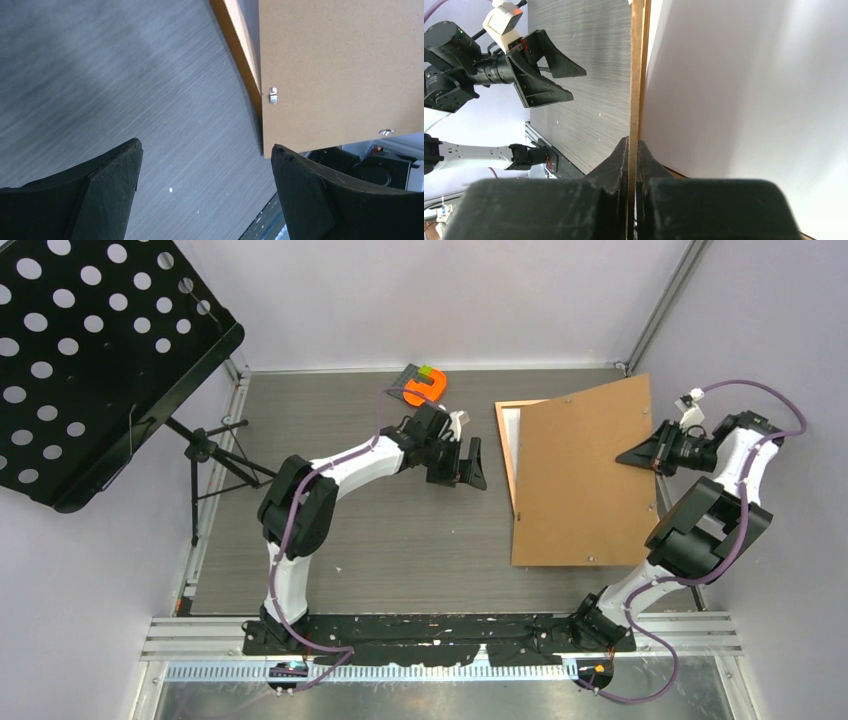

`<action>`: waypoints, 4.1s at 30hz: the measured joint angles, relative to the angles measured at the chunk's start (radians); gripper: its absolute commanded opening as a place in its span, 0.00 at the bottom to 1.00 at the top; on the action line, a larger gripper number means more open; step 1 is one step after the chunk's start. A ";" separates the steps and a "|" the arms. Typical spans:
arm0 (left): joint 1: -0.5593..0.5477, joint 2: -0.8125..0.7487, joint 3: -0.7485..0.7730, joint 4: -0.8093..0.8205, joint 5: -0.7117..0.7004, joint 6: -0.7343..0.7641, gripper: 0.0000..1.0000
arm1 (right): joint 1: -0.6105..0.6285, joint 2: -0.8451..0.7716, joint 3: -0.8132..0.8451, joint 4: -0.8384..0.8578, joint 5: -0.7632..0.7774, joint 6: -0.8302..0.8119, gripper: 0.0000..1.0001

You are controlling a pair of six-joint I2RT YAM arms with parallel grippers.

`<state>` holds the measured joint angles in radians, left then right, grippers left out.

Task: Put the photo into the frame

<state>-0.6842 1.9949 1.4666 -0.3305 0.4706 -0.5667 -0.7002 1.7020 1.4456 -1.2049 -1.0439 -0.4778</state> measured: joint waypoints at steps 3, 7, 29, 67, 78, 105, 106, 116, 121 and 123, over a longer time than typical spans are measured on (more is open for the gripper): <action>-0.009 0.036 0.078 -0.033 -0.024 0.014 0.96 | -0.038 0.039 0.071 -0.078 -0.012 -0.068 0.06; -0.039 0.111 0.192 -0.104 -0.077 0.027 0.96 | -0.069 0.075 0.137 -0.171 -0.019 -0.151 0.06; -0.167 0.455 0.733 -0.333 -0.375 -0.051 0.94 | -0.155 0.092 0.167 -0.350 -0.023 -0.384 0.06; -0.330 0.509 0.731 -0.256 -0.605 0.145 0.79 | -0.182 0.111 0.188 -0.367 -0.023 -0.394 0.06; -0.295 0.362 0.482 -0.193 -0.518 0.117 0.33 | -0.148 0.087 0.139 -0.356 -0.080 -0.383 0.06; 0.027 -0.132 -0.321 0.123 -0.398 -0.071 0.00 | 0.137 0.127 -0.074 -0.124 -0.255 -0.266 0.06; 0.034 -0.146 -0.347 0.144 -0.388 -0.091 0.00 | 0.137 0.114 -0.119 -0.024 -0.245 -0.179 0.06; 0.065 -0.164 -0.428 0.248 -0.291 -0.270 0.00 | 0.190 0.022 -0.347 0.687 -0.143 0.523 0.06; 0.065 -0.164 -0.463 0.308 -0.227 -0.363 0.00 | 0.208 0.022 -0.386 0.859 -0.142 0.661 0.06; 0.061 -0.161 -0.468 0.316 -0.199 -0.391 0.00 | 0.210 0.029 -0.408 0.900 -0.143 0.698 0.06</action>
<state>-0.6228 1.8336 0.9985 -0.0147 0.2714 -0.9581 -0.4904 1.7306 1.0378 -0.3054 -1.1873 0.2203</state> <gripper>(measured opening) 0.033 0.085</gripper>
